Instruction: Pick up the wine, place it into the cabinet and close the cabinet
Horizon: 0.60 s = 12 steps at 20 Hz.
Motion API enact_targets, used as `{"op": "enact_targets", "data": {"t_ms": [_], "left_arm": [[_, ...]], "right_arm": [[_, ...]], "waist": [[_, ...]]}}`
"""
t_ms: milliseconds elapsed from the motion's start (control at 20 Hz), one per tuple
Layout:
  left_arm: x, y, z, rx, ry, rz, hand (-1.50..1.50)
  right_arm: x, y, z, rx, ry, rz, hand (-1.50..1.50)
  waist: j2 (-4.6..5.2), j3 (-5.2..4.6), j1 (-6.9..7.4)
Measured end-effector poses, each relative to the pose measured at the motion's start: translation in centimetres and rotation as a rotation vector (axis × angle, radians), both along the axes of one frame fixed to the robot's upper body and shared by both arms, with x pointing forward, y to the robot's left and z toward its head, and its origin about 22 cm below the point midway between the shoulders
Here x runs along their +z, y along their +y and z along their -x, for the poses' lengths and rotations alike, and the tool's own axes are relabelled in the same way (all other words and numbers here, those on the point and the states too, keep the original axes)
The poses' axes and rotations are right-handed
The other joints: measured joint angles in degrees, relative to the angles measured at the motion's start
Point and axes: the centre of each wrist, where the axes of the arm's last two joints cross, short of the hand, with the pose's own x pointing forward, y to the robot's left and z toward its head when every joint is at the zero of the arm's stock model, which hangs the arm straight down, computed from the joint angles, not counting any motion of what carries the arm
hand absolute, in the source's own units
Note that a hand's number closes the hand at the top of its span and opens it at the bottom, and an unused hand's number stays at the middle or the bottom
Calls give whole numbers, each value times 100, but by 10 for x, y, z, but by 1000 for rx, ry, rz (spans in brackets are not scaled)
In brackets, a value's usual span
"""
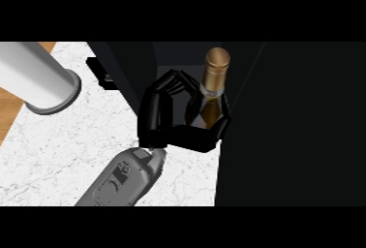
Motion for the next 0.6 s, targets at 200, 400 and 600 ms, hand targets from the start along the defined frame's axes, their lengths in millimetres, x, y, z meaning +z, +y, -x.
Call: {"op": "enact_targets", "data": {"t_ms": [200, 400, 600], "left_arm": [[-11, -3, 3, 16, 9, 27, 150], [-22, -5, -2, 25, 21, 6, 150], [-40, -1, -5, 50, 19, -50, 150]], "right_arm": [[2, 0, -1, 2, -2, 1, -150], [2, 0, -1, 1, 2, 3, -150], [-1, -4, -1, -7, -6, 2, -150]], "waist": [[-3, 1, 5], [-3, 2, 3], [-3, 3, 12]]}}
